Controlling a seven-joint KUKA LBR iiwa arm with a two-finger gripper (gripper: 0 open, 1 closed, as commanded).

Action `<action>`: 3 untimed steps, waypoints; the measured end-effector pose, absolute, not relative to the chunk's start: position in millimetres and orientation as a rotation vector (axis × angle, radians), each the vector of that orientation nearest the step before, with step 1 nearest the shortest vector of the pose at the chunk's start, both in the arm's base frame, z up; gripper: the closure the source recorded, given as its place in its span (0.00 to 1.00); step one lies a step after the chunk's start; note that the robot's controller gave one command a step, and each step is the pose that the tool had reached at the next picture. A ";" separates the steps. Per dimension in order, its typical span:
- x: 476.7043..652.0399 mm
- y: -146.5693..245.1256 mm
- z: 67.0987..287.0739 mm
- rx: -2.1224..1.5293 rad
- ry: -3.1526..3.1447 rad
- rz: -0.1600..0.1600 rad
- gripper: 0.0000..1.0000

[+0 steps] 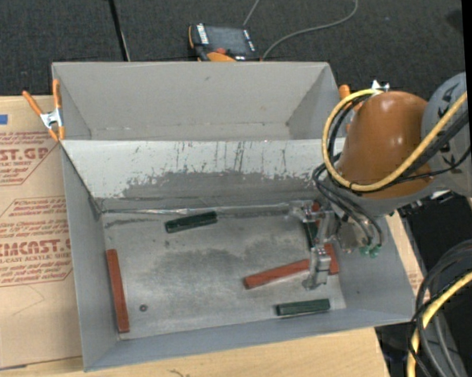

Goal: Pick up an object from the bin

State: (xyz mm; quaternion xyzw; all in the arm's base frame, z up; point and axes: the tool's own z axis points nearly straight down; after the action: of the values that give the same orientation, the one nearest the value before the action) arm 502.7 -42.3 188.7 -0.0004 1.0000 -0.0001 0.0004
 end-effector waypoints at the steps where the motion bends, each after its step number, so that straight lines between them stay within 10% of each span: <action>1: 506.6 -64.0 70.9 -0.490 3.108 0.002 0.00; 2: 508.0 -63.7 73.5 -0.489 3.102 0.000 1.00; 3: 523.5 -9.6 196.6 -0.470 3.096 0.000 1.00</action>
Offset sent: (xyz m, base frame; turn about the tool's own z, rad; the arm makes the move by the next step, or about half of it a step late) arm 0.0052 -0.0222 -0.1151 -0.3119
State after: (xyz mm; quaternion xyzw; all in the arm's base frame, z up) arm 523.5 -9.6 196.6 -0.1500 0.9887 -0.0001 0.0049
